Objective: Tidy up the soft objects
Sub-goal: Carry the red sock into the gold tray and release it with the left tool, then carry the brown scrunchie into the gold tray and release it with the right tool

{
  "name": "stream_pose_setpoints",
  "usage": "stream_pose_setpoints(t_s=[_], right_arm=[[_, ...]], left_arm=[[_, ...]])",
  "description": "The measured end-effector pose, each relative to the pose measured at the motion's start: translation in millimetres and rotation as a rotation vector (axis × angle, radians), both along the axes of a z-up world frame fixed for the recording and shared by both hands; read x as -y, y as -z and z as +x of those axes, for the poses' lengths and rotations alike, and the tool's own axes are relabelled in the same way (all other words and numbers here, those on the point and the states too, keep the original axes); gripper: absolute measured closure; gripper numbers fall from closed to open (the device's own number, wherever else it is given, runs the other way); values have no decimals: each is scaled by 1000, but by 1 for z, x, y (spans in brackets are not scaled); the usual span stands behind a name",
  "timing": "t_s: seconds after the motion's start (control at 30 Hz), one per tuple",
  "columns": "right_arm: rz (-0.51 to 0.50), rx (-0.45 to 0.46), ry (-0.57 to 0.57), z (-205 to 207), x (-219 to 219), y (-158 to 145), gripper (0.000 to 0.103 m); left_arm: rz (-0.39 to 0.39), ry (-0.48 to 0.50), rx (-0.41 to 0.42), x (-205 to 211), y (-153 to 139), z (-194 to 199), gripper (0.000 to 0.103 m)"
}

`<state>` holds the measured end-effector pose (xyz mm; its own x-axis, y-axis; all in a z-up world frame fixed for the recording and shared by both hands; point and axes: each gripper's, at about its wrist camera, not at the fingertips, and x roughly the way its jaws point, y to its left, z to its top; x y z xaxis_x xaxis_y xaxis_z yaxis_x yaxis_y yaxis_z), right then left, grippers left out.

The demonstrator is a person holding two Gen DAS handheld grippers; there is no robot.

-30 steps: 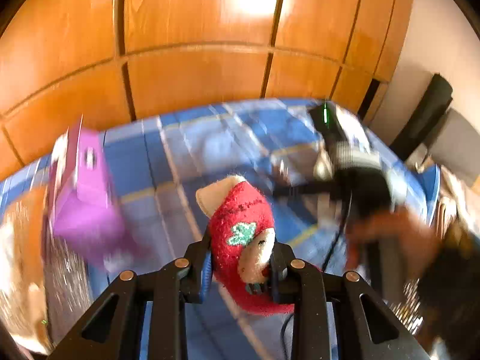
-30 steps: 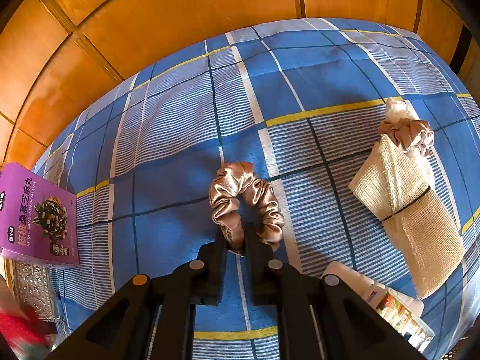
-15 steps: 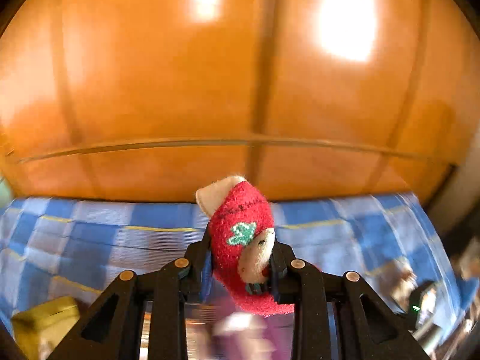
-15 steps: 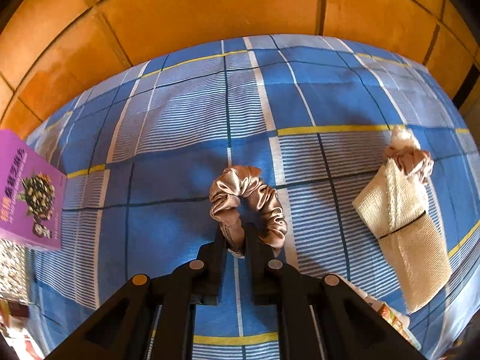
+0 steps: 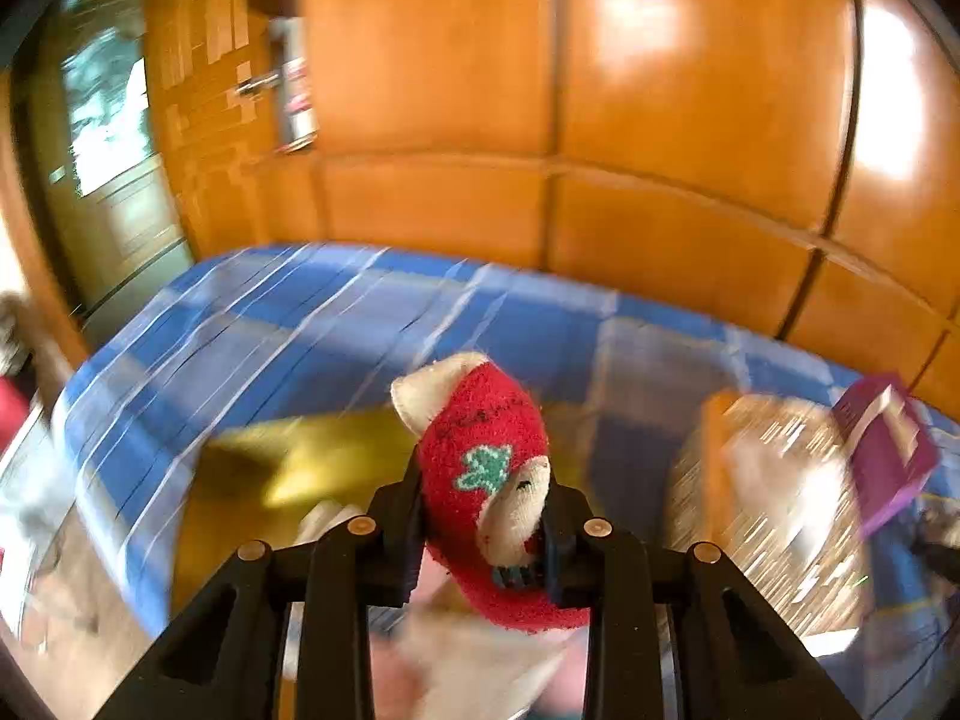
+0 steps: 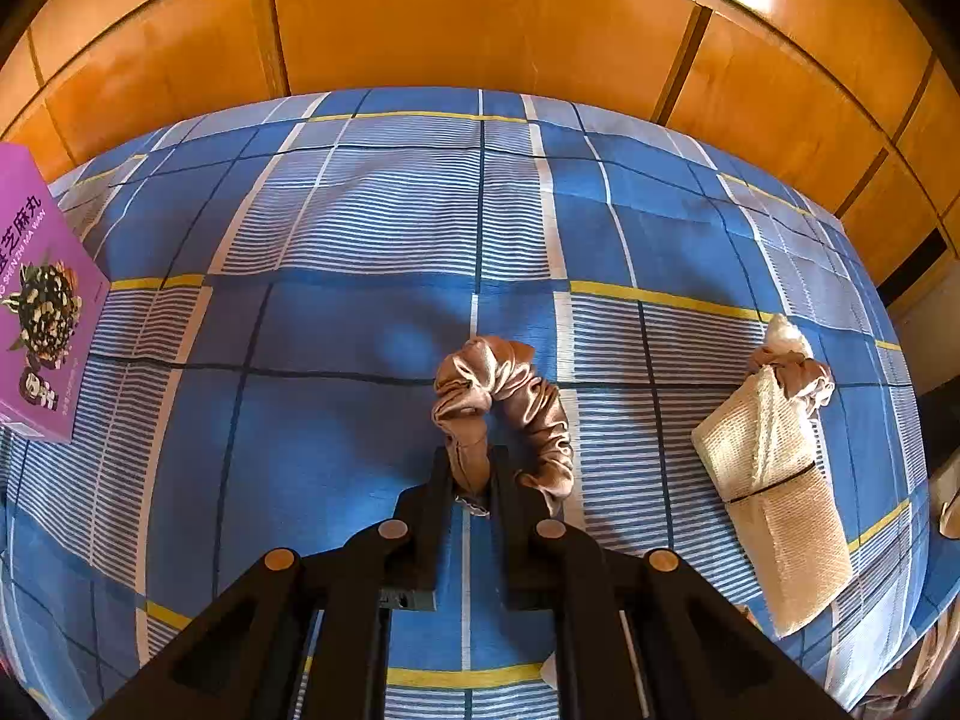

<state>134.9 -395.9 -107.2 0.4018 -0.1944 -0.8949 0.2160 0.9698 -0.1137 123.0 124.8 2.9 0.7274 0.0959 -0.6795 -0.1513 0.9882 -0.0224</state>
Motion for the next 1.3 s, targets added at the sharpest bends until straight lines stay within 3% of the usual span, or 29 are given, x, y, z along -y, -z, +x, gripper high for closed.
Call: stream_pose_setpoints(t_s=[0.17, 0.4, 0.47, 0.67, 0.8, 1.3], right_arm=[[-32, -1, -10, 0, -5, 1, 95], [-90, -1, -24, -3, -14, 2, 94], [-102, 0, -26, -3, -16, 3, 94], [-123, 2, -24, -4, -19, 4, 94], [-137, 2, -22, -5, -22, 4, 94], [-97, 3, 15, -1, -15, 4, 94]], left_arm=[[9, -121, -33, -48, 34, -52, 71], [32, -157, -30, -66, 51, -91, 66], [33, -149, -21, -63, 49, -96, 63], [50, -141, 50, -58, 28, -104, 41], [62, -143, 89, -58, 13, -109, 35], [138, -116, 148, -48, -7, -127, 32]])
